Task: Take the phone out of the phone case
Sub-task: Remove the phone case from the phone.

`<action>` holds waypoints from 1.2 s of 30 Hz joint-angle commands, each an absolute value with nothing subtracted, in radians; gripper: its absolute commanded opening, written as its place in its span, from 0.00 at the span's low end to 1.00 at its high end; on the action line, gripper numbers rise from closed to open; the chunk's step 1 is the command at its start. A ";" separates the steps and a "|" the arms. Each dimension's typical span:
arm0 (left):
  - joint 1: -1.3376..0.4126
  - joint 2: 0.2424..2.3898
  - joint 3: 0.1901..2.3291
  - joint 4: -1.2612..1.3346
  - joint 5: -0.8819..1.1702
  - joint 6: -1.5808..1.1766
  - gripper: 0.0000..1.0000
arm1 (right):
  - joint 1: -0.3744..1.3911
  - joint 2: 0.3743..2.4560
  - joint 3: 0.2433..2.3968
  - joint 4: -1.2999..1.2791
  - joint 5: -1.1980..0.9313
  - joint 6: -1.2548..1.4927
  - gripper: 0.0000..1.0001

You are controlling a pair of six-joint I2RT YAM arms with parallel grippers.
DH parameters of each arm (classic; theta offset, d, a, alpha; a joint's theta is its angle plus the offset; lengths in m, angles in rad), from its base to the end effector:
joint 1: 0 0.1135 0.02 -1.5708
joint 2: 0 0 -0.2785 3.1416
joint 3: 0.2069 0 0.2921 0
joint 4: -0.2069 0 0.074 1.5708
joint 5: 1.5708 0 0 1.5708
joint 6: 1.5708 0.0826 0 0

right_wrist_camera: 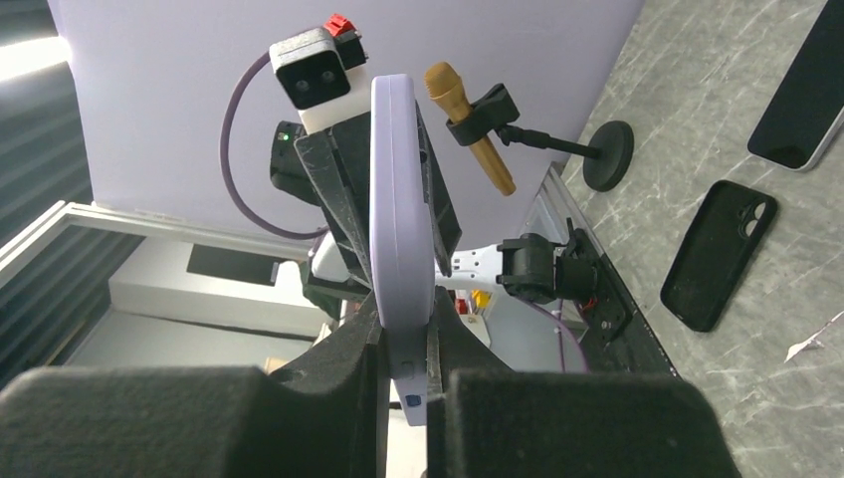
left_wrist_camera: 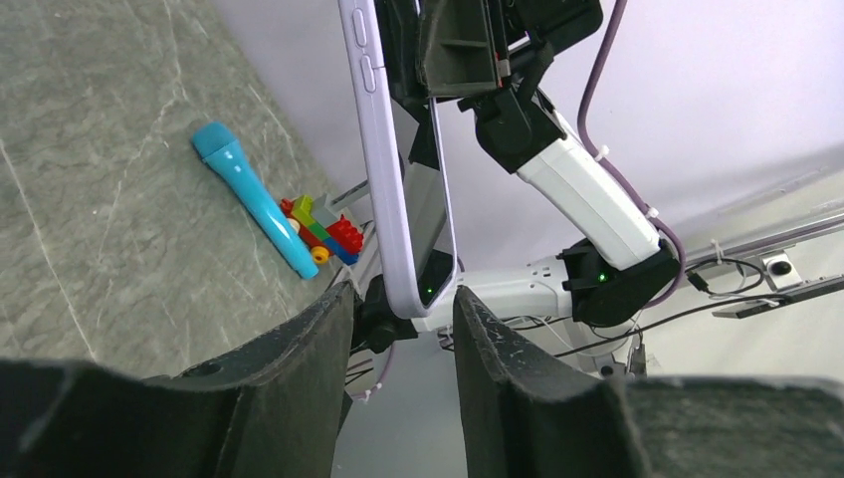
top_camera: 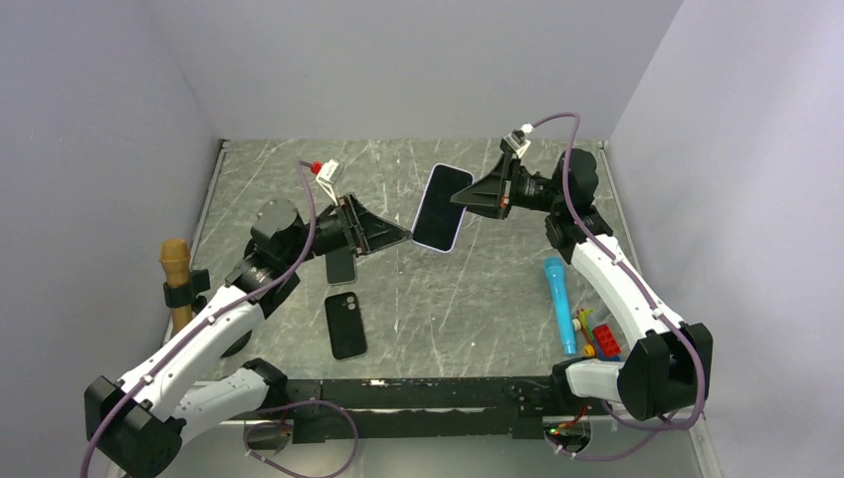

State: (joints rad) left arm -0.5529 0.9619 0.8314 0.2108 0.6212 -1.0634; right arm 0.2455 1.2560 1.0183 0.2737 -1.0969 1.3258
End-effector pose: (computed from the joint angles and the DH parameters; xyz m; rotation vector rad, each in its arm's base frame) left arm 0.2238 -0.1946 0.3756 0.1418 1.7794 -1.6948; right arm 0.3094 0.1533 0.3733 -0.0485 1.9830 1.9525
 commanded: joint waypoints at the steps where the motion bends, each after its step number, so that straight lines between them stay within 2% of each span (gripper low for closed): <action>1: -0.553 0.978 0.894 0.226 0.621 -1.034 0.47 | 0.245 1.255 1.083 0.365 -1.079 1.350 0.00; 4: -0.553 0.999 0.893 0.265 0.645 -1.050 0.46 | 0.245 1.269 1.079 0.411 -1.080 1.380 0.00; 8: -0.553 1.027 0.887 0.317 0.681 -1.079 0.39 | 0.246 1.284 1.085 0.433 -1.084 1.397 0.00; 11: -0.552 1.051 0.884 0.372 0.706 -1.098 0.29 | 0.245 1.287 1.093 0.432 -1.090 1.402 0.00; 14: -0.545 1.091 0.877 0.445 0.749 -1.112 0.08 | 0.245 1.293 1.089 0.481 -1.101 1.454 0.00; 16: -0.528 1.116 0.856 0.520 0.790 -1.139 0.00 | 0.245 1.299 1.074 0.565 -1.110 1.543 0.00; 20: -0.486 1.195 0.785 0.882 0.915 -1.265 0.00 | 0.246 1.331 1.055 0.808 -1.132 1.792 0.00; 24: -0.469 1.288 0.823 1.074 1.028 -1.333 0.00 | 0.250 1.385 1.038 1.133 -1.108 2.094 0.00; 26: -0.461 1.311 0.850 1.054 1.050 -1.313 0.00 | 0.260 1.407 1.051 1.219 -1.091 2.186 0.00; 31: -0.438 1.306 0.895 0.761 1.035 -1.129 0.00 | 0.277 1.415 1.097 1.255 -1.063 2.247 0.00; 36: -0.428 1.318 0.873 0.787 1.015 -1.150 0.00 | 0.282 1.428 1.108 1.323 -1.031 2.325 0.00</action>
